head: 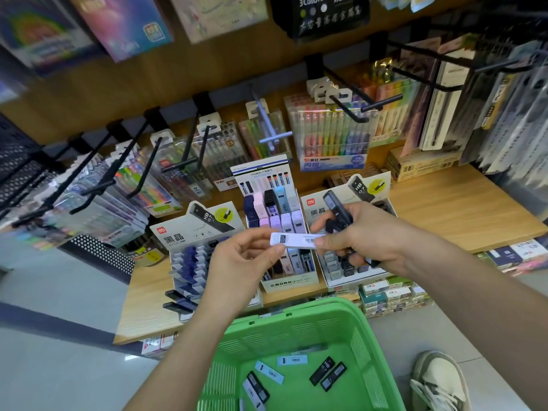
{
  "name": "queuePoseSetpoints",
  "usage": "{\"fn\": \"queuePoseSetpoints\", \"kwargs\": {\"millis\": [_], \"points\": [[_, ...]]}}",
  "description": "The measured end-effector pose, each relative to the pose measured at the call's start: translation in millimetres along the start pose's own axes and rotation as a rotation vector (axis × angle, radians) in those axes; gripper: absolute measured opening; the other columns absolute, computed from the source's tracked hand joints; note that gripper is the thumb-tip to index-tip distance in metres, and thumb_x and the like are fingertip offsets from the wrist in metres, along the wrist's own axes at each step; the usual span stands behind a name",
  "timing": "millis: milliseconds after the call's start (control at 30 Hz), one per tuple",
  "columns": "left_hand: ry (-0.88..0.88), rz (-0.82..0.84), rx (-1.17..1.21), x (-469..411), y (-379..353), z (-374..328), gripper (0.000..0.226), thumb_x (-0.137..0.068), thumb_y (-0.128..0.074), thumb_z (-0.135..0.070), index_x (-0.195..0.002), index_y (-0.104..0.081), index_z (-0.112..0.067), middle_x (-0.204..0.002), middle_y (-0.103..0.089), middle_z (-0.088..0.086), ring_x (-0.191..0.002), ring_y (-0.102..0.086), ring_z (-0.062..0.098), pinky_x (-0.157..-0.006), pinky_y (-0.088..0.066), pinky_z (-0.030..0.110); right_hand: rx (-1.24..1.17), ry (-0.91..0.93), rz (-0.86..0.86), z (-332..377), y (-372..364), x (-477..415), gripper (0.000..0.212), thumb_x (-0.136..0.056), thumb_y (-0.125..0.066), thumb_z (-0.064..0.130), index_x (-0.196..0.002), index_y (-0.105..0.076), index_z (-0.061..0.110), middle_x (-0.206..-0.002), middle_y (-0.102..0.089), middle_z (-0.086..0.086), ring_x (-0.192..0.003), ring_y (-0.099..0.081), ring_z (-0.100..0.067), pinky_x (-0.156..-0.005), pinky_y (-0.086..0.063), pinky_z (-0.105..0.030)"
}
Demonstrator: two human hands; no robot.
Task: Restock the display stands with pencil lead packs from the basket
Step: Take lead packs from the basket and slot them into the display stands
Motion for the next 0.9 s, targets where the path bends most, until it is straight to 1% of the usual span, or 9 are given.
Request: {"fn": "queuePoseSetpoints", "kwargs": {"millis": [100, 167, 300, 467, 633, 700, 767, 833, 900], "points": [[-0.001, 0.001, -0.028, 4.8, 4.6, 3.4, 0.030, -0.067, -0.072, -0.045, -0.086, -0.073, -0.022, -0.078, -0.072, 0.003, -0.069, -0.066, 0.016, -0.066, -0.056, 0.023, -0.142, 0.022, -0.064, 3.0, -4.3, -1.5, 0.006, -0.090, -0.070, 0.012, -0.093, -0.065, 0.010, -0.061, -0.069, -0.002, -0.051, -0.048, -0.009, -0.036, -0.034, -0.019], [0.014, 0.033, 0.004, 9.1, 3.7, 5.0, 0.036, -0.073, -0.065, -0.049, -0.077, -0.073, -0.014, -0.068, -0.070, 0.007, -0.059, -0.062, 0.015, -0.057, -0.053, 0.021, -0.154, 0.021, -0.063, 4.0, -9.3, -1.8, 0.014, -0.094, -0.065, 0.025, -0.092, -0.062, 0.011, -0.057, -0.066, 0.000, -0.045, -0.047, -0.007, -0.036, -0.033, -0.018], [0.177, 0.036, 0.180, 10.7, 2.6, 10.9, 0.042, -0.081, -0.062, -0.045, -0.070, -0.073, -0.006, -0.067, -0.069, 0.013, -0.054, -0.060, 0.014, -0.052, -0.051, 0.021, -0.032, 0.006, -0.036, 5.7, -16.8, -2.3, 0.020, -0.097, -0.060, 0.032, -0.091, -0.059, 0.013, -0.050, -0.056, 0.005, -0.042, -0.044, -0.007, -0.037, -0.035, -0.020], [0.248, 0.062, 0.438, 2.7, 3.4, 10.0, 0.022, -0.074, -0.069, -0.025, -0.090, -0.075, -0.011, -0.079, -0.072, 0.015, -0.066, -0.067, 0.015, -0.060, -0.054, 0.020, -0.020, -0.050, -0.053, 1.7, -18.4, -6.6, 0.018, -0.100, -0.056, 0.029, -0.101, -0.060, 0.011, -0.051, -0.056, 0.003, -0.042, -0.044, -0.008, -0.037, -0.035, -0.020], [0.161, -0.107, 0.144, -16.8, 10.6, 13.8, 0.009, -0.081, -0.073, -0.013, -0.088, -0.069, -0.012, -0.075, -0.074, 0.008, -0.068, -0.070, 0.017, -0.064, -0.057, 0.023, -0.077, -0.106, -0.187, 1.2, -11.4, -14.4, 0.007, -0.099, -0.052, 0.015, -0.097, -0.059, 0.013, -0.071, -0.062, -0.008, -0.052, -0.042, -0.013, -0.038, -0.034, -0.021], [0.108, -0.176, -0.036, -30.3, 13.9, 18.8, 0.006, -0.082, -0.074, -0.014, -0.084, -0.070, -0.019, -0.073, -0.073, 0.004, -0.069, -0.068, 0.017, -0.071, -0.058, 0.030, -0.190, -0.106, -0.265, 2.4, -4.8, -16.5, 0.013, -0.097, -0.048, 0.002, -0.088, -0.056, 0.010, -0.077, -0.063, -0.014, -0.052, -0.042, -0.015, -0.038, -0.034, -0.022], [0.032, -0.192, -0.238, -43.4, 12.2, 24.2, 0.005, -0.083, -0.073, -0.019, -0.087, -0.073, -0.023, -0.073, -0.071, -0.005, -0.071, -0.066, 0.013, -0.077, -0.057, 0.032, -0.348, -0.113, -0.278, 3.3, 1.0, -16.5, 0.018, -0.095, -0.052, -0.006, -0.084, -0.053, 0.009, -0.084, -0.065, -0.018, -0.052, -0.054, -0.017, -0.038, -0.040, -0.021], [-0.055, -0.185, -0.397, -53.0, 5.1, 28.0, 0.014, -0.084, -0.072, -0.024, -0.097, -0.075, -0.018, -0.077, -0.069, -0.012, -0.073, -0.064, 0.004, -0.079, -0.054, 0.027, -0.446, -0.118, -0.255, 4.3, 2.9, -14.9, 0.011, -0.098, -0.051, 0.000, -0.092, -0.053, 0.009, -0.097, -0.068, -0.018, -0.056, -0.068, -0.022, -0.041, -0.047, -0.023], [-0.128, -0.158, -0.499, -61.3, -4.1, 31.8, 0.023, -0.085, -0.071, -0.027, -0.104, -0.074, -0.015, -0.084, -0.071, -0.008, -0.076, -0.063, 0.003, -0.080, -0.051, 0.021, -0.449, -0.099, -0.240, 5.2, 2.5, -12.9, 0.009, -0.104, -0.046, 0.013, -0.100, -0.055, 0.012, -0.100, -0.072, -0.014, -0.056, -0.071, -0.024, -0.042, -0.049, -0.023]]}}
Point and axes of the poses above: each hand's wrist, its own x-axis away from the middle knuckle, its own y-axis out of the back of the hand, z = x × y, the point moved 1 cm from there along -x, towards the middle knuckle
